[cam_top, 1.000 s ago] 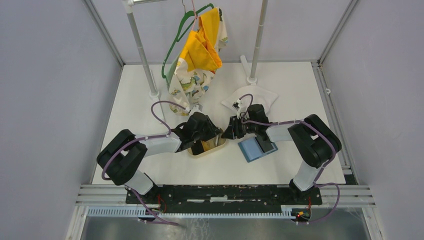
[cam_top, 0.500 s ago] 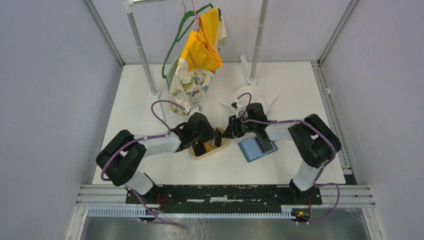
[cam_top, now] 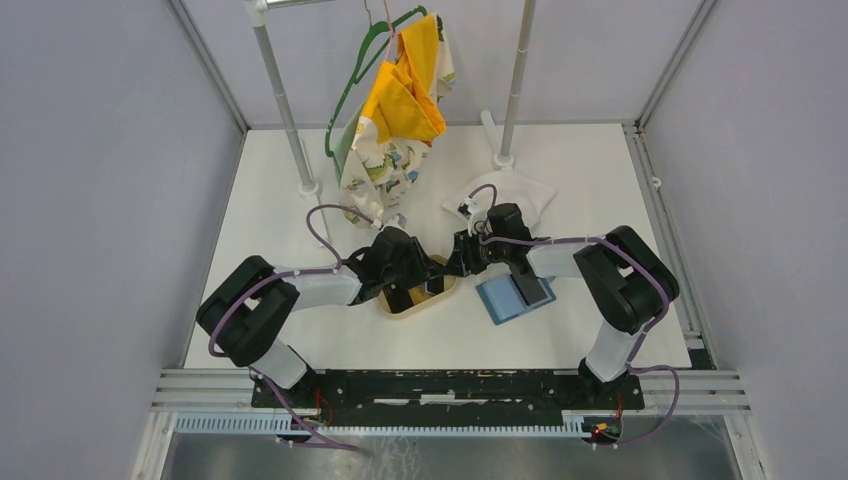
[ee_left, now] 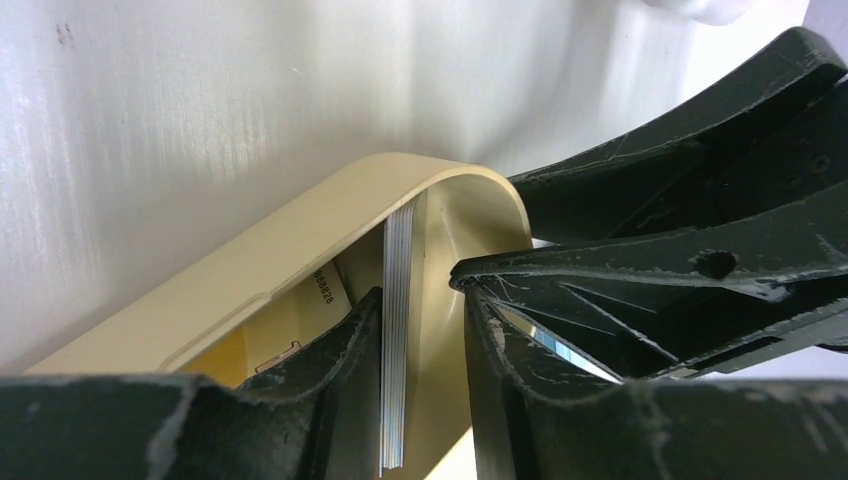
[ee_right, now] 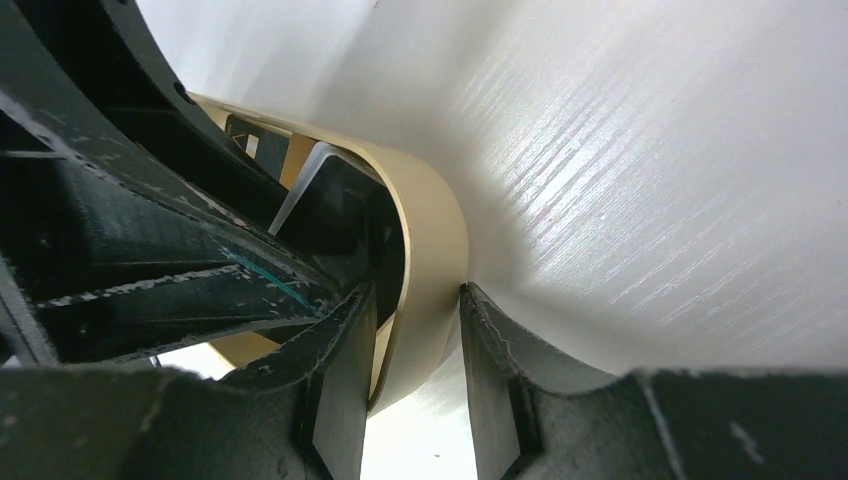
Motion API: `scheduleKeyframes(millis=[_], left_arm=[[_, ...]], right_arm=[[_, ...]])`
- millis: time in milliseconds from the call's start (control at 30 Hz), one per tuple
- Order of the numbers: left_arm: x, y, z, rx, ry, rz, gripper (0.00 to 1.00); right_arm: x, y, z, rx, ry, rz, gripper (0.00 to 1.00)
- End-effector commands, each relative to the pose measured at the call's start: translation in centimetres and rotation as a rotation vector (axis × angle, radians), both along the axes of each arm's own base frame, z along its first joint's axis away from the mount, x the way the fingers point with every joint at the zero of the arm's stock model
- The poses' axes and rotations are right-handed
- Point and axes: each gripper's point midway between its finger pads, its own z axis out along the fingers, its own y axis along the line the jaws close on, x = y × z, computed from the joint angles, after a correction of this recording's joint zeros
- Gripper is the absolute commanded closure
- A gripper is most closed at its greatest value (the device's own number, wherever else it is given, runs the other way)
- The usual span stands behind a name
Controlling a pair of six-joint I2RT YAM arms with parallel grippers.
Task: Put the credit cards into the card holder
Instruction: Pick up the credit card from the storage box.
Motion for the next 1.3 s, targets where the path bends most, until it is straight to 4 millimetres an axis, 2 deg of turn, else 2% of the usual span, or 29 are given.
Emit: scheduleKeyframes(millis=[0, 200, 367, 667, 1267], left_arm=[[0.3, -1.1, 0.1, -0.058, 0.006, -0.026, 0.59], [0.5, -1.6, -0.2, -0.057, 0.013, -0.038, 0.6], [0.4, -1.6, 0.6, -0.078, 0.008, -0.046, 0.64], [0.3, -0.8, 2.0, -0.116, 0.0, -0.047, 0.65], [-0.6, 1.7, 2.3, -0.084, 0.005, -0.034, 0.7]], right_arm=[[0.9, 0.4, 0.4, -0.011, -0.041, 0.005, 0.58], [0.9, 0.3, 0.4, -0.018, -0.042, 0.01, 0.58], [0.9, 0.3, 0.4, -0.021, -0.045, 0.013, 0.58], [0.9, 0.3, 0.4, -0.026, -0.05, 0.018, 0.58], [1.1, 0.2, 0.6, -0.033, -0.061, 0.022, 0.58]])
